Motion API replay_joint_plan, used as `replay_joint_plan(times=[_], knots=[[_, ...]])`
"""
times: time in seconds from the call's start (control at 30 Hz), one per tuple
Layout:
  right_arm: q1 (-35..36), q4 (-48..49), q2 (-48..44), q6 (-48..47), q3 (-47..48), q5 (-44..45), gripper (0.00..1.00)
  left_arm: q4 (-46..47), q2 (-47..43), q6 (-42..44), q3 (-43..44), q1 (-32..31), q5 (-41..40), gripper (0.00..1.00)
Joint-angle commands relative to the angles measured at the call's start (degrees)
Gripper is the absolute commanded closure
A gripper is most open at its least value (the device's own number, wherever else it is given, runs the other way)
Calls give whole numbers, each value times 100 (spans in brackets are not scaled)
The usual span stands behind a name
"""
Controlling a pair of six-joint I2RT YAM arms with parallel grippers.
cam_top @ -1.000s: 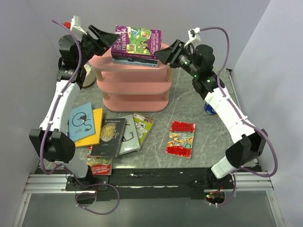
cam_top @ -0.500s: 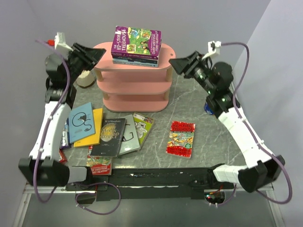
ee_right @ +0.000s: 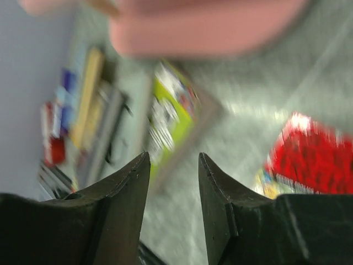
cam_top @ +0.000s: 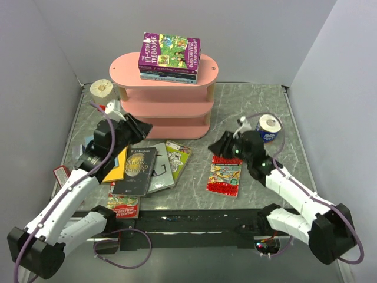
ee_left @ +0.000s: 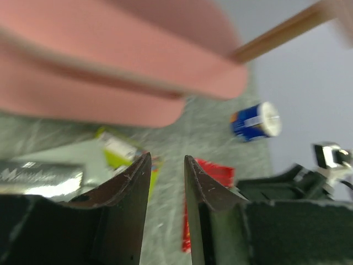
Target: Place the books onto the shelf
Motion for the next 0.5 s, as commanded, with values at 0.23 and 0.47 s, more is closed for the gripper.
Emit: replay_joint_plan(times=[0.23, 0.47], knots=[[234, -142, -1145, -280, -687, 58, 56, 618, 632, 485, 1805, 513, -63, 92], [234, -222, -1163, -403, -582, -12, 58, 1216, 1589, -16, 2500, 1243, 1143, 99]])
